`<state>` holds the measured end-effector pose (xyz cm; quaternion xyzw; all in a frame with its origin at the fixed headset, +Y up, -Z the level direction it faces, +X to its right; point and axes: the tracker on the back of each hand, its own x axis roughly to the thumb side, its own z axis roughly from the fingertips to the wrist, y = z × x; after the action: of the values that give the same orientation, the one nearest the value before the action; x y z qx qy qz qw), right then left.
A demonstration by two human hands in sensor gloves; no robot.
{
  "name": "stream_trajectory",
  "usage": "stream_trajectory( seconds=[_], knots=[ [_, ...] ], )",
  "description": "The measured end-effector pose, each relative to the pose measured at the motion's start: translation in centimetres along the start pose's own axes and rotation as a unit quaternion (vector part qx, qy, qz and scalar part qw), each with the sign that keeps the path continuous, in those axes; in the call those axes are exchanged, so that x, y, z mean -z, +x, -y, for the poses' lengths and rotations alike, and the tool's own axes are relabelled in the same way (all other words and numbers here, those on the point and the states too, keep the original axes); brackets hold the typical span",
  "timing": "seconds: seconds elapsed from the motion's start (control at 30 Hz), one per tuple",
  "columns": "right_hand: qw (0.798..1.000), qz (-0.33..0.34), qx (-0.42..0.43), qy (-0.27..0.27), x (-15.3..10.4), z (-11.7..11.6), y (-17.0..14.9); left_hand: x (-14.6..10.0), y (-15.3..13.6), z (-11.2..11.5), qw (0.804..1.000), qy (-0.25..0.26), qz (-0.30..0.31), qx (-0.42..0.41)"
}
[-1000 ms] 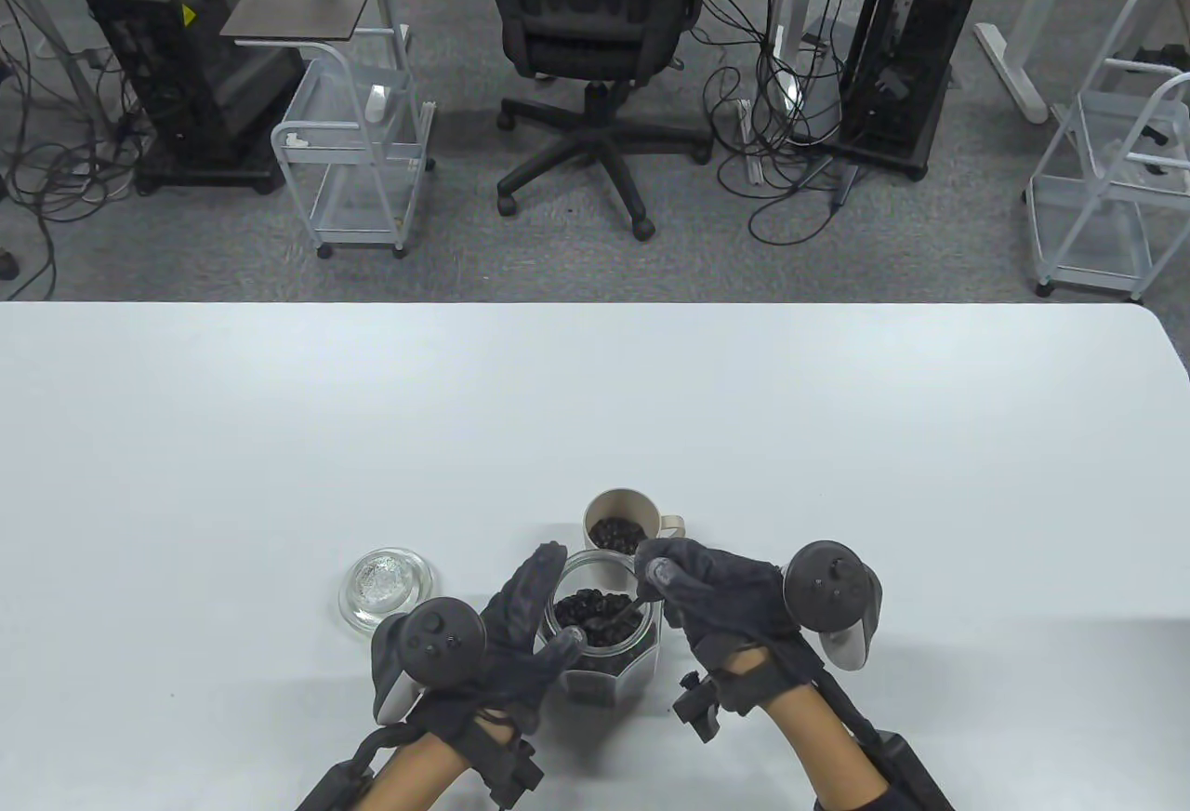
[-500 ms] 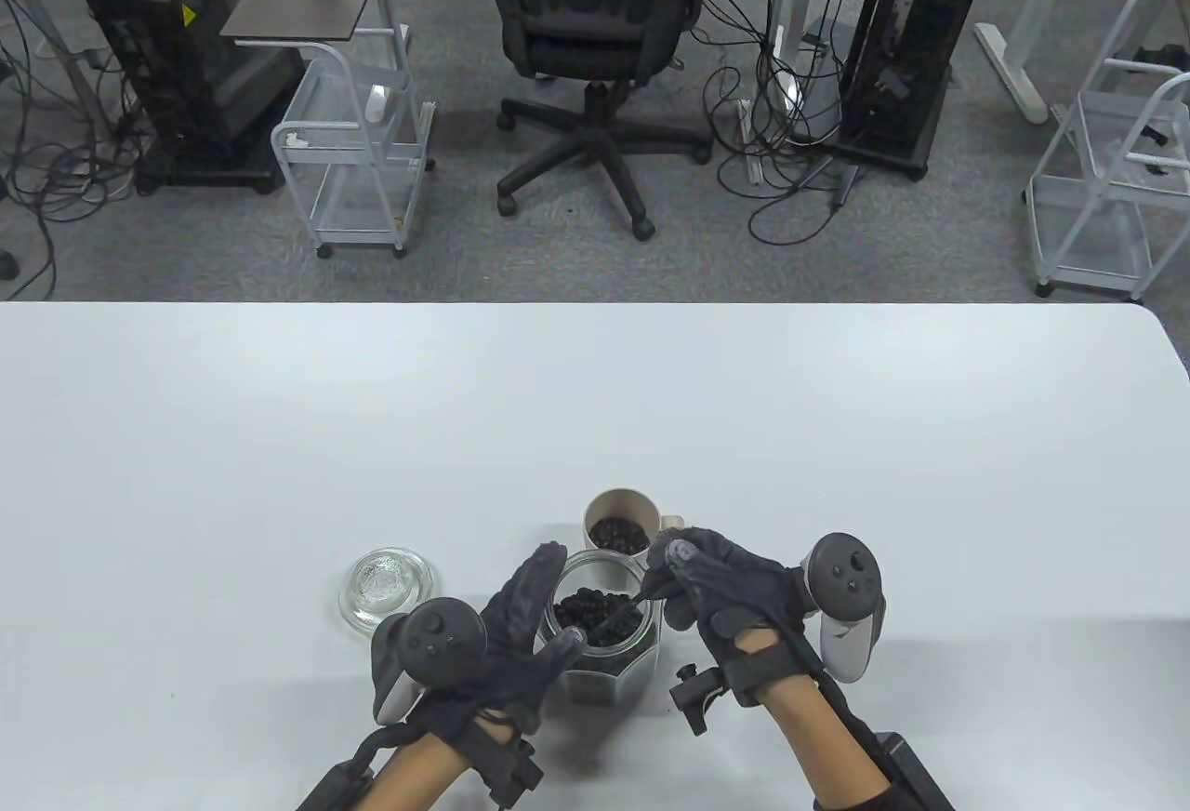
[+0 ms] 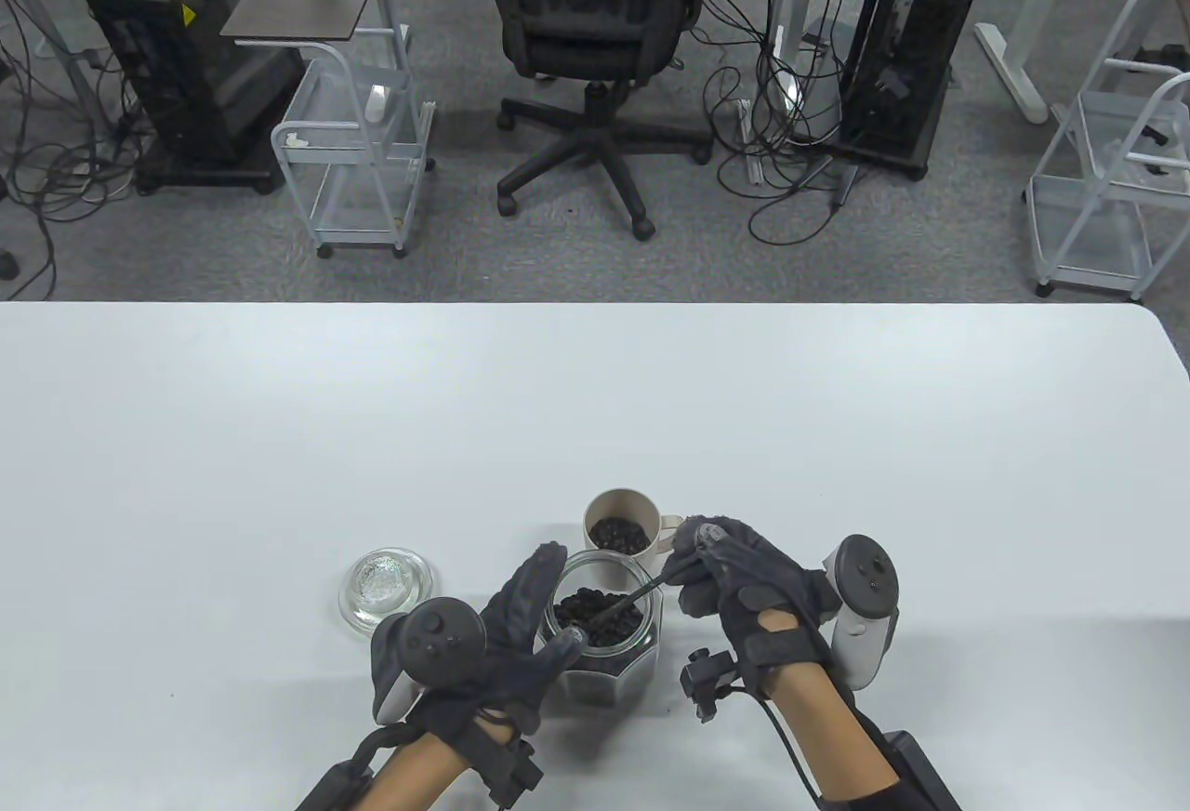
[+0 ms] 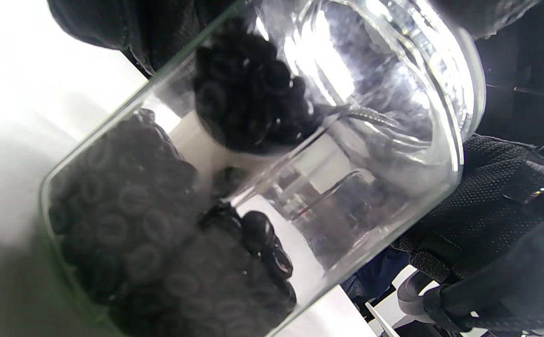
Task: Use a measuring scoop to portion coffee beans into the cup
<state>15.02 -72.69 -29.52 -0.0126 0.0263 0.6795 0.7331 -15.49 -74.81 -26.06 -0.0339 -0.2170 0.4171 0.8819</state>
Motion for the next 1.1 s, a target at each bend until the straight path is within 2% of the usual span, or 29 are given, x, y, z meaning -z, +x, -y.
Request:
stream_trajectory(
  seconds=[0.33, 1.1],
  knots=[
    [0.997, -0.035, 0.06, -0.014, 0.5, 1.4, -0.7, 0.0, 0.0, 0.0, 1.0, 0.0, 0.0, 0.0],
    [0.988, -0.058, 0.135, -0.046, 0.9, 4.0, -1.1, 0.0, 0.0, 0.0, 1.0, -0.001, 0.0, 0.0]
  ],
)
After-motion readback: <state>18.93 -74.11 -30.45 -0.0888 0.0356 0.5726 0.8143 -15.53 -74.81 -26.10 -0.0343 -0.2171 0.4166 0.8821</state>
